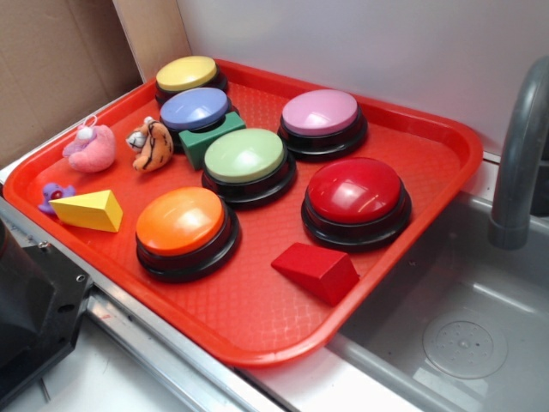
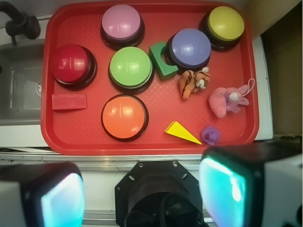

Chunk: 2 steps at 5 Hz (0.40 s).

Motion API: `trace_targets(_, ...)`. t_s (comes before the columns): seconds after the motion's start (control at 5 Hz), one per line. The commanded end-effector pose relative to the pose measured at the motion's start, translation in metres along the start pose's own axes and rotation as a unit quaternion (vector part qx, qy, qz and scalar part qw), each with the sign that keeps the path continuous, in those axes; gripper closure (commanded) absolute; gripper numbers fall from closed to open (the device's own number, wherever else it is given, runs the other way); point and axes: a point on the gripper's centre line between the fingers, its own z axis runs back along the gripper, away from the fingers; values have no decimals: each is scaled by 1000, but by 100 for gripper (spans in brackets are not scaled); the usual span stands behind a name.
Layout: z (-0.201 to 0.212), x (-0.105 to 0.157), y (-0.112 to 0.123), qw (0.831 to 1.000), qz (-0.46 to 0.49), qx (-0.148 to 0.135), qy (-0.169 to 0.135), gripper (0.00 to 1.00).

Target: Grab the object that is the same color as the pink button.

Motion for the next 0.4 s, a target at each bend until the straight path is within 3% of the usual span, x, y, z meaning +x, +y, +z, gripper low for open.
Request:
trace_targets(0.0,0,0,0,1000,0,0,0,0)
trace_targets(0.2,-10,2,12,998,53,11,7,0)
